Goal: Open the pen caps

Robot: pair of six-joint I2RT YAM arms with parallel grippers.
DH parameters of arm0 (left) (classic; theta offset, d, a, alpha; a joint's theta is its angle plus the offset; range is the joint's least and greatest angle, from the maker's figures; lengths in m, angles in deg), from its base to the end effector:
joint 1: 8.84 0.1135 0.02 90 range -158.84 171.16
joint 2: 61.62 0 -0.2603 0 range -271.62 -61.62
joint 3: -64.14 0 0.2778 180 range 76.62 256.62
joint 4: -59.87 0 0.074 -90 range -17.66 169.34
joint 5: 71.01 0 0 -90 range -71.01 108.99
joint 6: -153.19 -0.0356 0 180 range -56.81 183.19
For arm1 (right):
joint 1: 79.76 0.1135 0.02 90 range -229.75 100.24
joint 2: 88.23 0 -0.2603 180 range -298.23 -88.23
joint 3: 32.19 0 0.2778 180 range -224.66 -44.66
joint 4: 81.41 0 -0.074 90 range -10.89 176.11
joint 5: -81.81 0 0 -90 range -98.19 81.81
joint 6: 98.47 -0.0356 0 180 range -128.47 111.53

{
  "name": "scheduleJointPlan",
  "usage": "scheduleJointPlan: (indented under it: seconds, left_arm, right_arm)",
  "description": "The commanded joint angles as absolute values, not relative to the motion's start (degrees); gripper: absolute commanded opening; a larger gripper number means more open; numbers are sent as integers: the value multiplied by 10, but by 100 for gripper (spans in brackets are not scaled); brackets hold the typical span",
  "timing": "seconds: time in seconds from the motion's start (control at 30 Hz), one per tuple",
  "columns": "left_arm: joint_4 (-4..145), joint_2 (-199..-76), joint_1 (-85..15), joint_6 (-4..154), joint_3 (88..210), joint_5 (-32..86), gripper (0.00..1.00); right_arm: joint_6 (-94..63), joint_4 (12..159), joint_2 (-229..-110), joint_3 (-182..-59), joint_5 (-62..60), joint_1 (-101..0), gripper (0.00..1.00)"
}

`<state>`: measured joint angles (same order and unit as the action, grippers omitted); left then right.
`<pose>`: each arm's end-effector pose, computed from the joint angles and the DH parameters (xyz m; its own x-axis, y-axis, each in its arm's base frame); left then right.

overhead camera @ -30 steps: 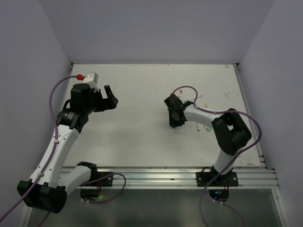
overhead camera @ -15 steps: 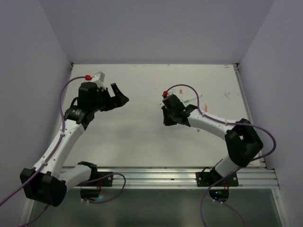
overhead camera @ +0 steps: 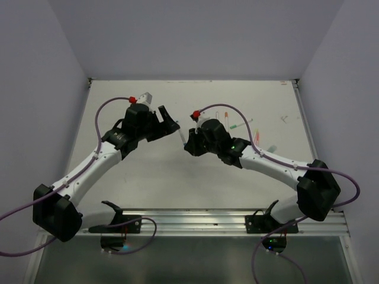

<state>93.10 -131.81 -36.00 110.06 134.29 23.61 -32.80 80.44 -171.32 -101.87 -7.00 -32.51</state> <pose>0.2666 -0.1400 0.2981 -0.7095 -0.4536 -0.5394 -0.0042 0.7680 -0.6404 0.2386 0.2592 0.2501 -0.6311 -0.0760 -0.7719 -0.5335 0.7649 0.3610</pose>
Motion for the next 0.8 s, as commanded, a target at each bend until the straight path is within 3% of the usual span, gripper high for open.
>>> scheduleJointPlan:
  seconds: [0.0, 0.5, 0.77]
  left_arm:
    - [895, -1333, -380, 1133, 1375, 193, 83]
    - [868, -1360, -410, 1121, 1380, 131, 55]
    - [868, -1372, -415, 1117, 1382, 131, 52]
  right_arm:
    - [-320, 858, -1699, -1020, -59, -312, 0]
    - [-317, 870, -1716, -1038, -47, -303, 0]
    - [-316, 866, -1723, -1044, -48, -303, 0]
